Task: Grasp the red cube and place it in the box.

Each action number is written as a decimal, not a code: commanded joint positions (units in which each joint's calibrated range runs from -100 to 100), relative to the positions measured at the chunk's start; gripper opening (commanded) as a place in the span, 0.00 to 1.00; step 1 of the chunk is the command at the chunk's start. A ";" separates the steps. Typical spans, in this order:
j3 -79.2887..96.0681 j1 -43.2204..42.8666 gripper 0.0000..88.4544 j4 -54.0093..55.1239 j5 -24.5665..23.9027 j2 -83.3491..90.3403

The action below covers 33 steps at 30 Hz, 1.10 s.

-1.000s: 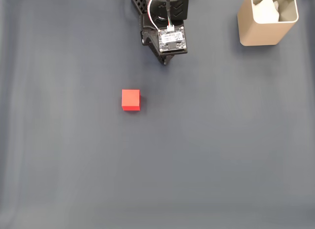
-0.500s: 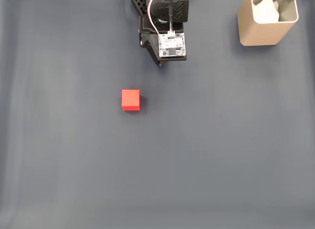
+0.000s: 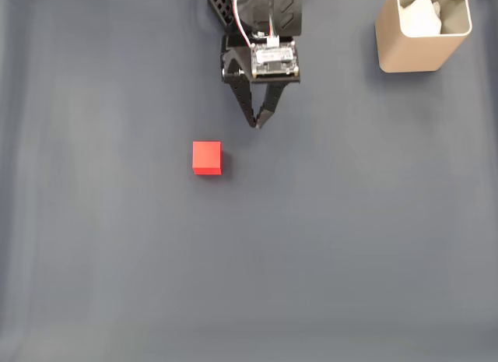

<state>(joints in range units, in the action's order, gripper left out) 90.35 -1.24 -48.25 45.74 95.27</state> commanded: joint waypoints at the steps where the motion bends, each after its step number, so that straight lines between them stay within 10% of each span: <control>1: -7.21 -0.22 0.00 4.06 -0.54 -3.06; 33: -54.52 13.27 0.02 -20.15 4.93 -38.72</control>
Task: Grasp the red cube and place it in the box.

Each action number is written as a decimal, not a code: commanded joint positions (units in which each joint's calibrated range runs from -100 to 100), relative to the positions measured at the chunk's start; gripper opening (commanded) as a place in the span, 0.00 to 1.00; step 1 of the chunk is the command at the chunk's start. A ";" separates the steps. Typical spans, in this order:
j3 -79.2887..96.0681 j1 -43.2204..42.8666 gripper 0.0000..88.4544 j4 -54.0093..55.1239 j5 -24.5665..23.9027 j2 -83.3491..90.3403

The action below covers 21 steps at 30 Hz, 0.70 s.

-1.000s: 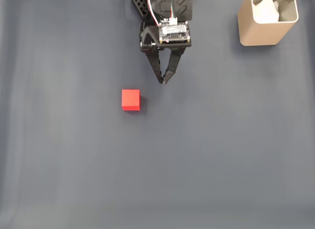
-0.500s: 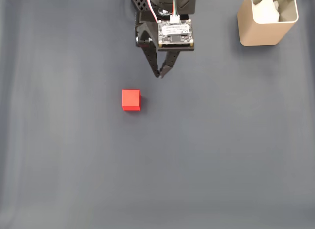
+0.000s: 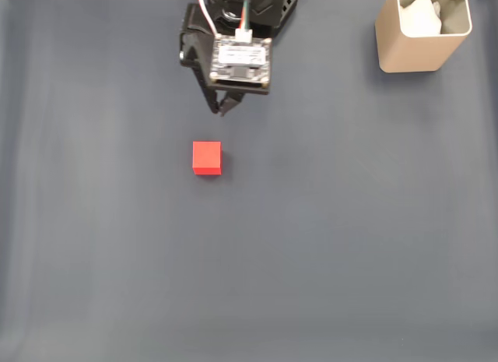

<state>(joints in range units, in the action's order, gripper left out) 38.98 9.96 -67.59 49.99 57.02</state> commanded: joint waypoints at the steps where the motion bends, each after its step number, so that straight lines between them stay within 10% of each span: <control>1: -3.15 2.64 0.03 -1.06 0.78 -0.55; 21: -2.88 10.45 0.30 -2.95 3.08 -2.89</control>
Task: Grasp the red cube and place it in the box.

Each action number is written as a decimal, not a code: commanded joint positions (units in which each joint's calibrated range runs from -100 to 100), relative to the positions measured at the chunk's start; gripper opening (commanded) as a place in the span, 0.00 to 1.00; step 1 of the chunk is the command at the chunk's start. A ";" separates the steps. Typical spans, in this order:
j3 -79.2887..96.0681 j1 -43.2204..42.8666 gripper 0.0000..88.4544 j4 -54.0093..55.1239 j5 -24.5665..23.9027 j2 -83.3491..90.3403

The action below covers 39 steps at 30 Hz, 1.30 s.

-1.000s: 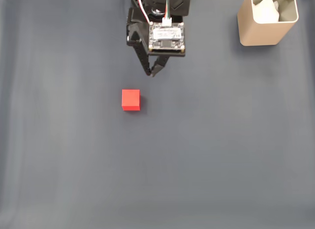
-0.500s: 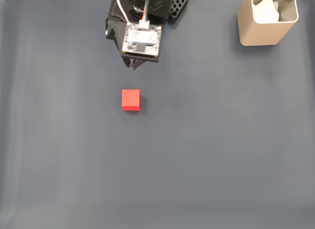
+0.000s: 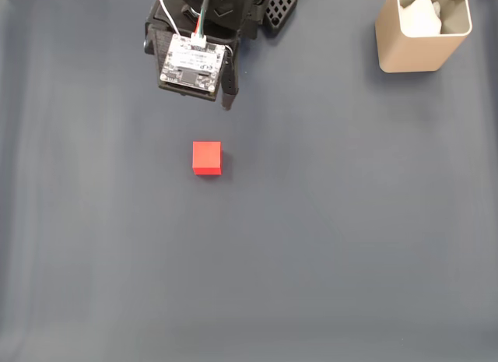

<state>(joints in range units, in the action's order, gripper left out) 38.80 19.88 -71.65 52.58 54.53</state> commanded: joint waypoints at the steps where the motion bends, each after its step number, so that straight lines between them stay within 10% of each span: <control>1: -2.61 0.53 0.31 1.69 0.63 -0.48; 39: 14.80 2.02 0.51 24.17 4.98 -2.47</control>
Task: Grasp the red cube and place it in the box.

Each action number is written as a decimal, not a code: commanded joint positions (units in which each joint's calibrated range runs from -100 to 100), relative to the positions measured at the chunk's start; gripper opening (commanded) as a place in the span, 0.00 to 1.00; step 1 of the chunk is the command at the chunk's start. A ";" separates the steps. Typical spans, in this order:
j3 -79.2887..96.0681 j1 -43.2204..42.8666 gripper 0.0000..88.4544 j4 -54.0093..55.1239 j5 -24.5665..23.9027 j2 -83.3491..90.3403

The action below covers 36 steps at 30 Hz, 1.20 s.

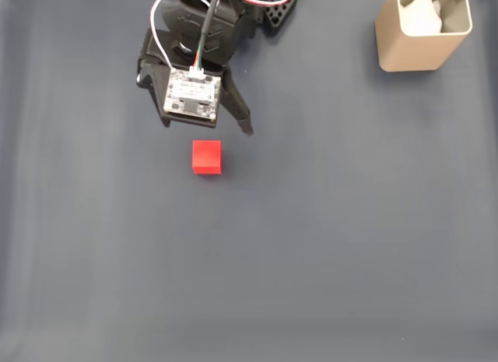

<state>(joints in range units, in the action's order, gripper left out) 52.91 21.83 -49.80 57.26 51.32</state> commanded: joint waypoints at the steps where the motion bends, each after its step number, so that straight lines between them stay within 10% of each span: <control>1: 1.42 0.00 0.51 2.89 0.34 0.83; 36: 8.34 -2.91 0.51 16.76 -1.03 -8.69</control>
<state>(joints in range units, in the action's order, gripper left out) 61.84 19.28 -34.52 56.58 43.11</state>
